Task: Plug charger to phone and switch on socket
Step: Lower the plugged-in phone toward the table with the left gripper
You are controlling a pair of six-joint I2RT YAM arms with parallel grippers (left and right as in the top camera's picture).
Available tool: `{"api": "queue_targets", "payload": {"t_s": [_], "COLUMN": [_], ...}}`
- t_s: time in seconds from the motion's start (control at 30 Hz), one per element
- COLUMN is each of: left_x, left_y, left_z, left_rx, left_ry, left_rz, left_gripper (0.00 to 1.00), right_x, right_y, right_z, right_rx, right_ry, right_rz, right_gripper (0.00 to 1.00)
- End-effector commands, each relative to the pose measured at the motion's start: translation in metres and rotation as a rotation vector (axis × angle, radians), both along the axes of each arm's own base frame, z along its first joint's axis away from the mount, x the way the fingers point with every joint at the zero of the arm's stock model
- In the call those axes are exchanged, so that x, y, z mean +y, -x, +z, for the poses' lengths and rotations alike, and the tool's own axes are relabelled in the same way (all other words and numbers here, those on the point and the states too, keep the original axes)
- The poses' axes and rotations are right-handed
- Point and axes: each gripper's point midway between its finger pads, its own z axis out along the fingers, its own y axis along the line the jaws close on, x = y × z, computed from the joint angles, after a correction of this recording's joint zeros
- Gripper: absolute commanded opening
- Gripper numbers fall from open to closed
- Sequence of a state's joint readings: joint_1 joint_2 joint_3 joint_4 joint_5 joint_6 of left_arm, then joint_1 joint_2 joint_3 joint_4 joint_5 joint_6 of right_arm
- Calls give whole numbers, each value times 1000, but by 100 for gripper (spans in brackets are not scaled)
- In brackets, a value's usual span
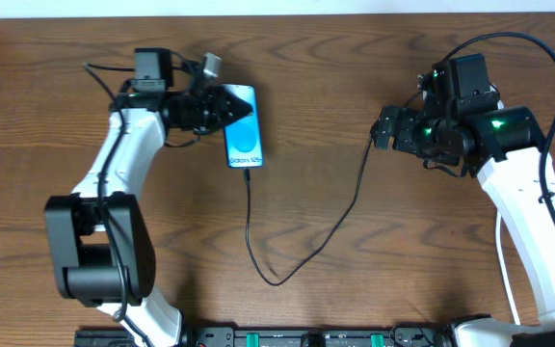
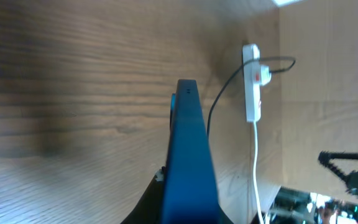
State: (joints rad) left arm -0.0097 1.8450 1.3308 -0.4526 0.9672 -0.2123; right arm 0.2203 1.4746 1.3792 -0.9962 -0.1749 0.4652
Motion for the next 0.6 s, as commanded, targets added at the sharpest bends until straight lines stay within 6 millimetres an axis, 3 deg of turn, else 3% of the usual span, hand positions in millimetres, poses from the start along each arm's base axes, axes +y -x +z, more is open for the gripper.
{"api": "queue_targets", "payload": {"t_s": [0.0, 0.4, 0.57], "left_x": [-21, -76, -93], "left_y": [4, 0, -2], "left_z": [-12, -70, -79], "left_rx": [14, 201, 254], "left_ry": [-3, 62, 88], "left_rz": [-61, -61, -41], "left_gripper": [7, 7, 7], "right_x": [0, 0, -1], "right_y": [-1, 0, 0], "right_z": [6, 5, 5], "right_rx": [-22, -18, -21], "right_ry": [8, 11, 16], "right_rz": [10, 10, 15], "right_gripper": [99, 99, 99]}}
